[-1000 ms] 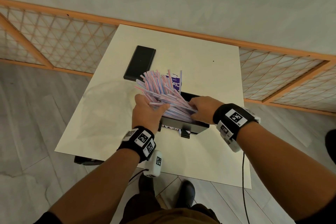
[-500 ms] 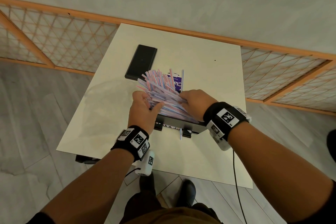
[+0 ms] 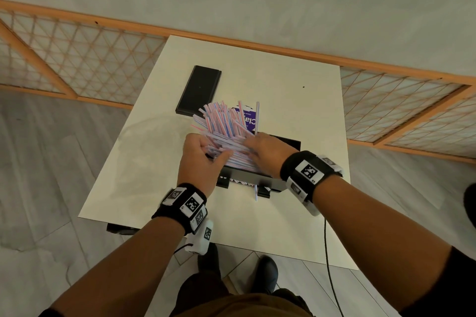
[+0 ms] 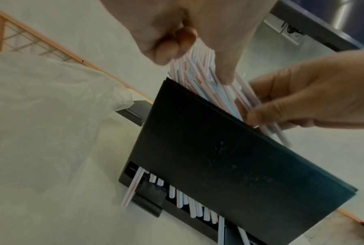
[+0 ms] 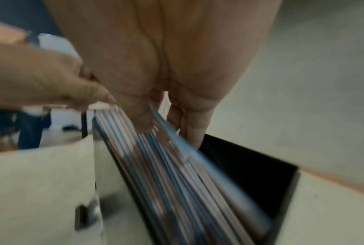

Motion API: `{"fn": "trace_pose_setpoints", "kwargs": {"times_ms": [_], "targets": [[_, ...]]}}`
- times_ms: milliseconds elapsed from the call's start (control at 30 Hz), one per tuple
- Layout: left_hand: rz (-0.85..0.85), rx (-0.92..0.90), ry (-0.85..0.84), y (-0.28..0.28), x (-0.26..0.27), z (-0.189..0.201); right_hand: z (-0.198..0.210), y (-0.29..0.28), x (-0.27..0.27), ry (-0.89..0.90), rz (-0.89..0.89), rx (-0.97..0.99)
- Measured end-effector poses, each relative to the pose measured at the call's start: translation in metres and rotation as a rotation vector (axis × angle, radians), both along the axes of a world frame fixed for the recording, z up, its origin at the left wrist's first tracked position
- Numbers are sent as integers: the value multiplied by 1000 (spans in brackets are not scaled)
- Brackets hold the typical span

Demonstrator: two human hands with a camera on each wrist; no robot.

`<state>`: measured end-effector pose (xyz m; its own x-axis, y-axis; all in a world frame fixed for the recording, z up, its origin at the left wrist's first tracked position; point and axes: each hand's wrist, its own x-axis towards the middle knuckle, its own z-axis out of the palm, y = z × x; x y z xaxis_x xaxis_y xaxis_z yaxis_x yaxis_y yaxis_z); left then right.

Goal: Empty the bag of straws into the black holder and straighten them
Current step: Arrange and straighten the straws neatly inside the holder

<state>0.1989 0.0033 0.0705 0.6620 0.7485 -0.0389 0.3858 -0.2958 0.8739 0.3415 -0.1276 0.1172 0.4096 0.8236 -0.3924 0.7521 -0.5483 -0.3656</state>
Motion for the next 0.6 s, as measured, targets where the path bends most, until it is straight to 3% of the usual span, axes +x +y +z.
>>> {"fn": "trace_pose_setpoints", "kwargs": {"times_ms": [67, 167, 433, 600], "targets": [[53, 61, 8, 1, -2, 2, -6, -6, -2, -17, -16, -97], [107, 126, 24, 3, 0, 0, -8, -10, -4, -17, -50, -66], [15, 130, -15, -1, 6, -3, 6, -30, 22, -25, -205, 8], [-80, 171, 11, -6, 7, -6, -1, -14, 23, 75, -176, -125]]}}
